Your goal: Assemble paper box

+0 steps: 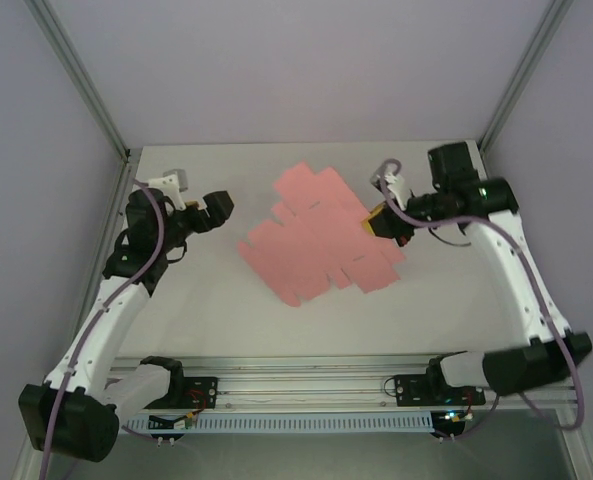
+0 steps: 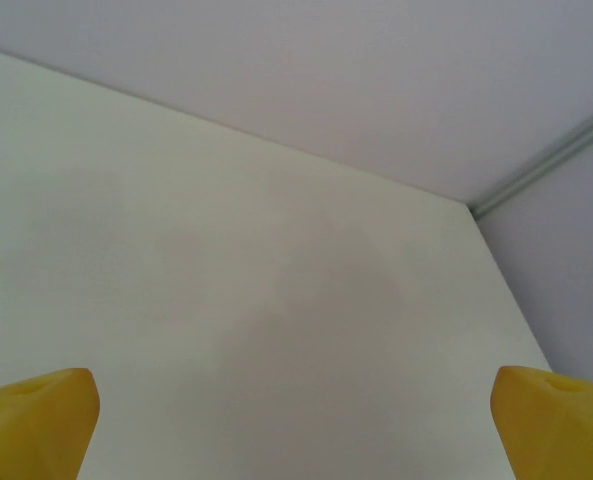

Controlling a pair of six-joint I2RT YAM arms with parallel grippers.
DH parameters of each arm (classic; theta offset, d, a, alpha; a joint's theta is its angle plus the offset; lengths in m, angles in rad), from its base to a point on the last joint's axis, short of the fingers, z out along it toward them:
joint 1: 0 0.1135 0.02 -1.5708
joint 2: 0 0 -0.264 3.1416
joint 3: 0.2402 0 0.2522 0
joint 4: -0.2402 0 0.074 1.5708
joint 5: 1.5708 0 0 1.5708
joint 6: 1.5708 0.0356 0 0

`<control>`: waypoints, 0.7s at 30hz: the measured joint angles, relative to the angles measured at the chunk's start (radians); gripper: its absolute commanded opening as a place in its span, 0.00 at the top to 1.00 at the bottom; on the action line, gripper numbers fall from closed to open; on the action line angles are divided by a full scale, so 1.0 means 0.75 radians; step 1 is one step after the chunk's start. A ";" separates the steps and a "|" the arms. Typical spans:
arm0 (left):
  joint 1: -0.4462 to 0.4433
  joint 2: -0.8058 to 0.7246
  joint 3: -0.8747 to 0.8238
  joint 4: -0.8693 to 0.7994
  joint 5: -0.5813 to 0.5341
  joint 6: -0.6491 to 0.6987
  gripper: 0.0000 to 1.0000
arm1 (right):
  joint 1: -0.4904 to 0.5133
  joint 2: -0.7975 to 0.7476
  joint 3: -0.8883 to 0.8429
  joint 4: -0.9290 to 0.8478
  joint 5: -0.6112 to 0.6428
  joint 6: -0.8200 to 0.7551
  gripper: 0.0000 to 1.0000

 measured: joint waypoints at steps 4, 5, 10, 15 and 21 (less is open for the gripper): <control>0.001 0.002 0.015 -0.072 -0.035 -0.001 0.00 | 0.080 0.254 0.219 -0.238 0.236 -0.218 0.99; 0.001 0.014 0.015 -0.082 -0.034 -0.001 0.00 | 0.095 0.302 0.228 -0.256 0.298 -0.256 0.99; 0.001 0.128 0.015 -0.099 0.026 0.011 0.00 | 0.144 0.514 0.229 -0.219 0.485 -0.439 1.00; 0.001 0.232 0.010 -0.082 0.160 0.061 0.00 | 0.192 0.555 0.043 0.185 0.598 -0.561 0.99; -0.018 0.317 0.010 -0.047 0.334 0.159 0.00 | 0.300 0.623 -0.157 0.578 0.678 -0.684 0.98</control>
